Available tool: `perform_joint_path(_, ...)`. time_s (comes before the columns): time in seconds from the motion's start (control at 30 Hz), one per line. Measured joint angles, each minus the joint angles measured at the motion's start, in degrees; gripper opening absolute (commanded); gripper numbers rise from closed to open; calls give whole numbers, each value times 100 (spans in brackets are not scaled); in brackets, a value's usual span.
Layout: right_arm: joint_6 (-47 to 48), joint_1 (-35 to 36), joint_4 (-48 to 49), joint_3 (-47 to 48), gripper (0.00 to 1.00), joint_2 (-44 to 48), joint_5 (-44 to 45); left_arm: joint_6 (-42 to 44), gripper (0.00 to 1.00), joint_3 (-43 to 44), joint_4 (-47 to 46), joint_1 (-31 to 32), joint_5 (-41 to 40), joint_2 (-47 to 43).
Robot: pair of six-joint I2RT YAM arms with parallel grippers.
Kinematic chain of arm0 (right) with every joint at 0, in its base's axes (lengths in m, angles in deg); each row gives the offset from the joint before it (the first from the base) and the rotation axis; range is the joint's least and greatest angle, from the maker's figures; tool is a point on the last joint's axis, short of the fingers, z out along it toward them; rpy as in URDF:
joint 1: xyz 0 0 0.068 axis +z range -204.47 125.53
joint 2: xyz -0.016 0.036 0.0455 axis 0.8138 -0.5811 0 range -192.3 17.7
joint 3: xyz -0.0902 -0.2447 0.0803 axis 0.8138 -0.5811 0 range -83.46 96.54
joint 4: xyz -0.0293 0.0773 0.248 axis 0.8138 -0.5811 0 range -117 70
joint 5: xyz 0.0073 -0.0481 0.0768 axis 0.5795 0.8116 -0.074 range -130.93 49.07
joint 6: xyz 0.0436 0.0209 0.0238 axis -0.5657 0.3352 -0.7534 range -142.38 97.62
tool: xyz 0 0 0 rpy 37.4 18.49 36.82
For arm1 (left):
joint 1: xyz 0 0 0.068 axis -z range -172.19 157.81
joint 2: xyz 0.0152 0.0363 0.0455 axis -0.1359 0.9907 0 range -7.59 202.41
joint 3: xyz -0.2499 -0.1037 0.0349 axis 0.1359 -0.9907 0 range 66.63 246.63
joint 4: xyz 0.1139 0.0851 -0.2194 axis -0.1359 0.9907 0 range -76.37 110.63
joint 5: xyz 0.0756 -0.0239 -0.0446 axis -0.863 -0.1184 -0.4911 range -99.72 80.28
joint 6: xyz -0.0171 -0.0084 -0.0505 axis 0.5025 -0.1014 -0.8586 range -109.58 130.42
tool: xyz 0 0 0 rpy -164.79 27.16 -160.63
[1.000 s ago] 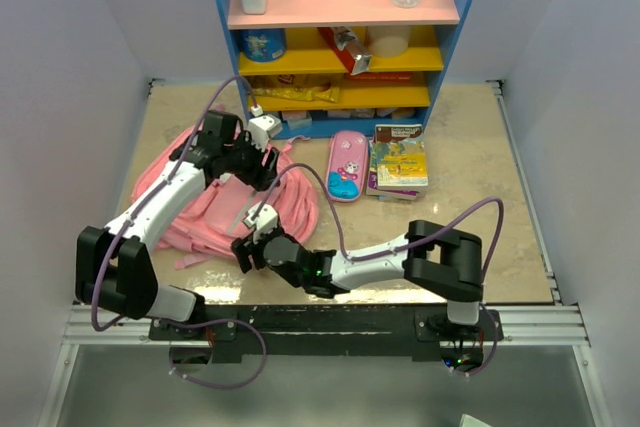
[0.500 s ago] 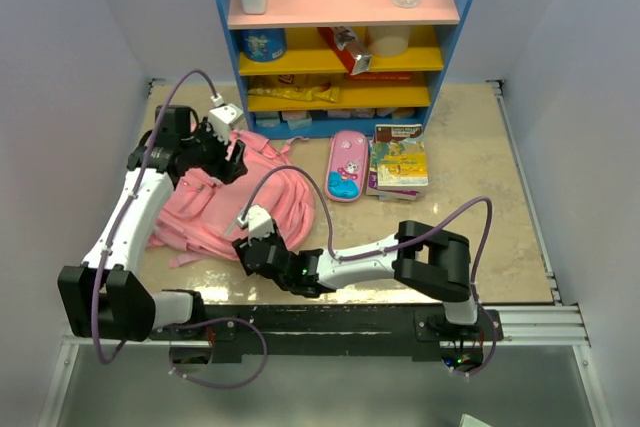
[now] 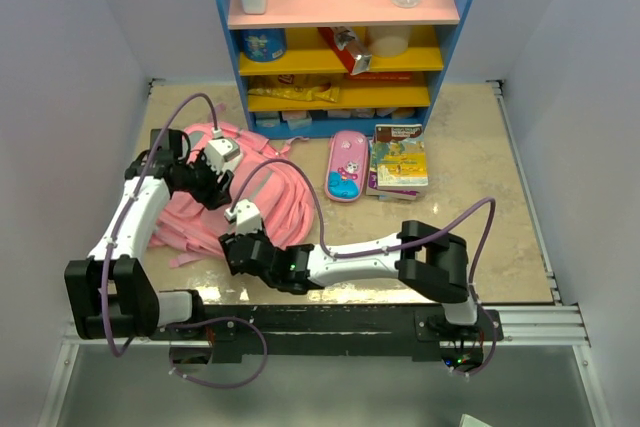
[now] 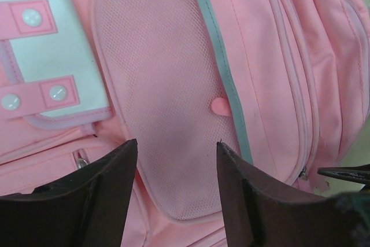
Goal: Pack the student bag
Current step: Zip the student bag at the center of the board.
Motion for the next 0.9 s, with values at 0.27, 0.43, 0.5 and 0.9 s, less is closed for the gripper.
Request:
perform_joint_path(0.27,-575,22,-623,481,55,-385,72,201,60,-96,61,-87,157,-9)
perform_joint_path(0.43,-756,26,-704,507,49,-595,155,223,61,-96,98,-92,223,-101)
perform_joint_path(0.5,-802,28,-697,507,38,-592,219,254,62,-96,127,-92,258,-173)
perform_joint_path(0.9,-793,31,-702,496,0,-590,328,542,74,-96,433,-118,321,-328)
